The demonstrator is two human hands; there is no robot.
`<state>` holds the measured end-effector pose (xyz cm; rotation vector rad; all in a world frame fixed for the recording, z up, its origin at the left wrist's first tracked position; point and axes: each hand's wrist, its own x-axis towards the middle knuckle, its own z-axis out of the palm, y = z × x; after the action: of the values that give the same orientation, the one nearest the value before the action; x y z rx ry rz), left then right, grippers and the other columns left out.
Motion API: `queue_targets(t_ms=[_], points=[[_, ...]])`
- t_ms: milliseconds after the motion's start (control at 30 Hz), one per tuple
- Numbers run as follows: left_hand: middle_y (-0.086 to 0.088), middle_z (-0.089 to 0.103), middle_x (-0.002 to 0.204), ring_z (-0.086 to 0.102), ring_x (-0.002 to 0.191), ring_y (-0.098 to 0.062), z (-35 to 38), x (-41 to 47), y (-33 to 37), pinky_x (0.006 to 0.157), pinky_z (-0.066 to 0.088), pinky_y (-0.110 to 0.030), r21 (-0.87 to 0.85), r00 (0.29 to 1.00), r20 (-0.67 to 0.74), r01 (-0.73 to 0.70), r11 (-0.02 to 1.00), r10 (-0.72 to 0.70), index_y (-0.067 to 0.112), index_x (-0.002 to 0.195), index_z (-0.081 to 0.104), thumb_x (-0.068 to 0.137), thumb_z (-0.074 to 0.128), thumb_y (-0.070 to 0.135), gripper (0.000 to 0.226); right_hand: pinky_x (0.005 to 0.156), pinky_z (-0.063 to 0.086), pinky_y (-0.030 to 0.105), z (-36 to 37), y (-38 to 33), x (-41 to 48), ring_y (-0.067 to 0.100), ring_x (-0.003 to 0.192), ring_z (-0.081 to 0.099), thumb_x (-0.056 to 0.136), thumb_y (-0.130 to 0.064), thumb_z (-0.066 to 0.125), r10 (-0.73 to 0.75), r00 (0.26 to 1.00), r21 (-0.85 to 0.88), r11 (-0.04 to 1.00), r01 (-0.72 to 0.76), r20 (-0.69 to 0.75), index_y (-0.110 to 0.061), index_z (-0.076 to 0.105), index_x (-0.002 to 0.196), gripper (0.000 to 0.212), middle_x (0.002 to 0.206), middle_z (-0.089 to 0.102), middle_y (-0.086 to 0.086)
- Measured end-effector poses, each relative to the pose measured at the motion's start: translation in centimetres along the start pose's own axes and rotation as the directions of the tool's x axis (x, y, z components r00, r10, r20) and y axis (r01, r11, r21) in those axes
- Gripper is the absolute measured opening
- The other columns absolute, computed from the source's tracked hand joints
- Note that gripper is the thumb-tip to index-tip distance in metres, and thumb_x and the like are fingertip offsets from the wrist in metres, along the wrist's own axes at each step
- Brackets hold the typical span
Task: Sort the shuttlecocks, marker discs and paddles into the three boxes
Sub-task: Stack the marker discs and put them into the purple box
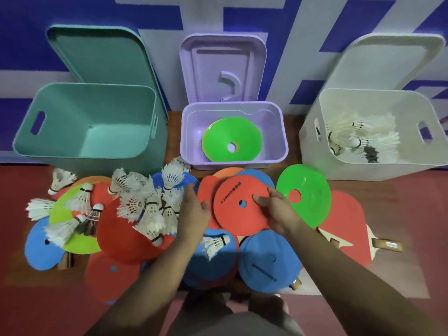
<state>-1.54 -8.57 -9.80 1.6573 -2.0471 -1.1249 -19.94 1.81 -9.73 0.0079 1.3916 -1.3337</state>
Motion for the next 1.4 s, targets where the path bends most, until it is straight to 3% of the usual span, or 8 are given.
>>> queue_targets(t_ms=[100,200,367,467,633,767,1000,1400], points=[[-0.005,0.067,0.112,0.061,0.110,-0.029,-0.5,0.9,0.0,0.096,0.048,-0.048,-0.310,0.974,0.185,0.184,0.933,-0.130,0.020,0.111,0.064,0.085,0.052,0.015,0.029,0.091,0.054,0.049,0.8,-0.2,-0.1,0.031,0.095,0.066,0.088,0.005,0.055,-0.025,1.000,0.092,0.995,0.024,0.011,-0.003,0.057,0.120,0.033,0.110,0.069,0.018],[-0.002,0.071,0.112,0.063,0.112,-0.026,-1.1,2.2,-1.1,0.101,0.046,-0.052,-0.607,0.905,0.347,0.418,0.676,-0.247,0.024,0.105,0.069,0.082,0.052,0.016,0.029,0.096,0.050,0.052,1.7,-0.6,-0.1,0.034,0.101,0.064,0.088,0.005,0.054,-0.052,0.999,0.139,0.989,0.050,0.013,-0.002,0.056,0.123,0.035,0.113,0.068,0.020],[-0.011,0.069,0.118,0.062,0.116,-0.032,-1.8,3.2,-2.0,0.104,0.045,-0.049,-0.660,0.862,0.446,0.498,0.562,-0.239,0.015,0.118,0.065,0.095,0.044,0.004,0.033,0.089,0.055,0.045,2.4,-1.3,-0.4,0.029,0.091,0.068,0.090,0.004,0.050,-0.075,0.995,0.255,0.965,0.055,0.070,-0.009,0.061,0.115,0.030,0.106,0.071,0.016],[-0.015,0.067,0.121,0.061,0.117,-0.031,-2.1,3.3,-1.2,0.104,0.045,-0.047,-0.659,0.812,0.552,0.564,0.498,-0.189,0.009,0.125,0.061,0.101,0.042,0.024,0.034,0.086,0.053,0.043,3.2,-0.7,-0.2,0.031,0.089,0.065,0.089,0.003,0.056,-0.069,0.997,-0.031,0.997,0.068,-0.039,-0.006,0.065,0.107,0.022,0.100,0.070,0.017],[-0.020,0.068,0.112,0.068,0.094,-0.031,-1.4,3.0,-1.1,0.086,0.054,-0.048,-0.539,0.875,0.454,0.422,0.729,-0.170,0.011,0.106,0.058,0.086,0.068,0.007,0.023,0.086,0.049,0.033,4.4,-0.3,0.8,0.021,0.091,0.061,0.086,-0.017,0.070,-0.301,0.951,-0.735,0.662,0.150,-0.076,-0.009,0.061,0.117,0.034,0.103,0.066,0.008],[-0.007,0.071,0.098,0.068,0.094,-0.030,-1.3,3.3,-1.7,0.084,0.054,-0.047,-0.446,0.921,0.344,0.333,0.831,-0.184,0.021,0.095,0.059,0.078,0.069,0.009,0.023,0.092,0.046,0.044,2.9,-1.5,2.0,0.037,0.106,0.057,0.086,-0.024,0.066,-0.545,0.831,-0.944,0.320,0.080,-0.114,-0.003,0.053,0.124,0.045,0.121,0.052,0.019],[0.001,0.071,0.097,0.067,0.091,-0.023,-1.2,3.9,-2.2,0.085,0.055,-0.046,-0.382,0.936,0.319,0.267,0.885,-0.145,0.026,0.094,0.059,0.083,0.069,0.011,0.020,0.083,0.049,0.039,2.6,-3.6,4.4,0.036,0.107,0.061,0.078,-0.026,0.073,-0.248,0.933,-0.943,0.273,-0.192,-0.262,-0.003,0.048,0.125,0.058,0.120,0.060,0.020],[0.002,0.068,0.099,0.065,0.091,-0.021,-1.5,3.3,-1.5,0.072,0.052,-0.034,-0.449,0.955,0.238,0.270,0.852,-0.177,0.031,0.093,0.057,0.090,0.060,0.008,0.024,0.068,0.049,0.038,1.7,-4.2,0.4,0.034,0.088,0.064,0.084,-0.015,0.061,-0.637,0.767,-0.947,0.286,0.143,-0.077,-0.017,0.068,0.101,0.019,0.092,0.072,0.010]])
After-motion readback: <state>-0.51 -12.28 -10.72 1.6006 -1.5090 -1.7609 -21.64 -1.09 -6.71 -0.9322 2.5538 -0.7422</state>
